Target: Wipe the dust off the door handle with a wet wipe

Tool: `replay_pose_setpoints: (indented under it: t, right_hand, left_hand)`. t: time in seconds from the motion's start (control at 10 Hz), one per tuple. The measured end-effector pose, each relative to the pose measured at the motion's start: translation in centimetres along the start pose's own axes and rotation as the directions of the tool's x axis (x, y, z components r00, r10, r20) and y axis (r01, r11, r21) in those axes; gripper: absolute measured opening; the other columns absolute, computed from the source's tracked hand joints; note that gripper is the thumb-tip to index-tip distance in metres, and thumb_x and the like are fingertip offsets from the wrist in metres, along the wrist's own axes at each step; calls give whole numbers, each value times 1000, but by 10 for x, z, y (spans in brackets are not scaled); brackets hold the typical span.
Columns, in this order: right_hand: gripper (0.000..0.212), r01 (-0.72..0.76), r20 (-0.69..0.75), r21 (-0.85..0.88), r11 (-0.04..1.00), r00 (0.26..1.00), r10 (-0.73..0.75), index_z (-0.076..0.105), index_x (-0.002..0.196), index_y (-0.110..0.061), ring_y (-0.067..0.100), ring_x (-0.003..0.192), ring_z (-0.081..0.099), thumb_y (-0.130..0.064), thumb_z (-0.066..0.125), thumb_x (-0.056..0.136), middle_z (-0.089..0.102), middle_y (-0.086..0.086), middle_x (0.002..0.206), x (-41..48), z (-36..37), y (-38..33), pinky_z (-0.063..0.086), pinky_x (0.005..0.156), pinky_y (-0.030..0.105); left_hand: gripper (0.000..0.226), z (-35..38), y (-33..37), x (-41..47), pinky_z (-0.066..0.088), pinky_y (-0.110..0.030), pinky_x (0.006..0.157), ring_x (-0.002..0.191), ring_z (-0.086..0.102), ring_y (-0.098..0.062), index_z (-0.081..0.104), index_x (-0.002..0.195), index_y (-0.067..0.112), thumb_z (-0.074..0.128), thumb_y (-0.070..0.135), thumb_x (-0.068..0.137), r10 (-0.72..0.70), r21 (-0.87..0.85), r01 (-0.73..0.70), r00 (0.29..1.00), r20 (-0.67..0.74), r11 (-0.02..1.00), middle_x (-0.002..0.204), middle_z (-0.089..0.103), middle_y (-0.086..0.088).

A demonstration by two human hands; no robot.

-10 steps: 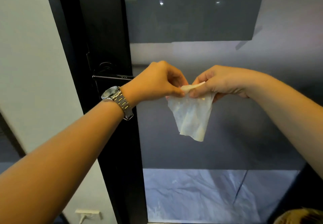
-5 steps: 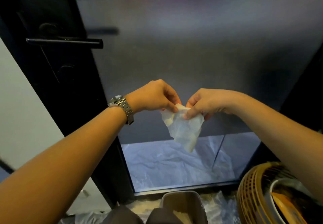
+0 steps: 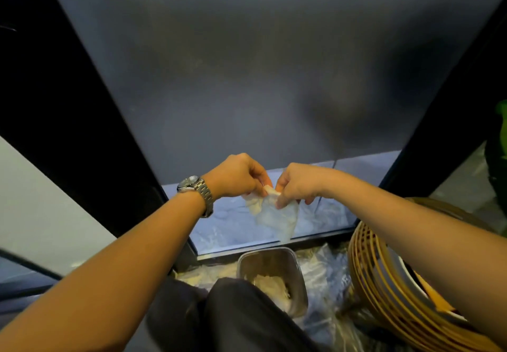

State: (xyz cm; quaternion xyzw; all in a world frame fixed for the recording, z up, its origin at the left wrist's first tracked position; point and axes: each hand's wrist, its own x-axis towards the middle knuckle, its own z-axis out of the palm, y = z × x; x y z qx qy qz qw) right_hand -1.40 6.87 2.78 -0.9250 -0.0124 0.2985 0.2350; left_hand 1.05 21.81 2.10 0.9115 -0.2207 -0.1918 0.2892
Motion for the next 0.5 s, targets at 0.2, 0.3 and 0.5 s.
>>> replay_pose_setpoints:
  t: [0.2,0.3,0.5]
  right_hand:
    - [50,-97,162,-51,994,981,104,55,127,-6,21,104,60,-23,72,84,61,10,114,16,29,14,50,94,37]
    - [59,-115,163,-67,991,979,125,48,134,-6,25,115,57,-25,72,84,57,13,128,19,31,21,47,99,42]
    - [52,-129,135,-34,991,982,133,52,130,-5,27,113,59,-23,71,85,58,12,128,25,23,29,46,99,43]
  left_hand:
    - [23,41,-15,8,45,-23,74,72,56,-11,70,100,12,69,14,77,-62,81,55,994,91,995,90,66,-5]
    - [26,52,-23,10,44,-25,82,91,59,-19,67,104,10,68,16,79,-102,94,92,989,104,991,105,67,-8]
    - [24,42,-29,16,45,-24,79,82,55,-15,67,102,10,67,18,80,-138,117,128,987,80,985,101,67,-10]
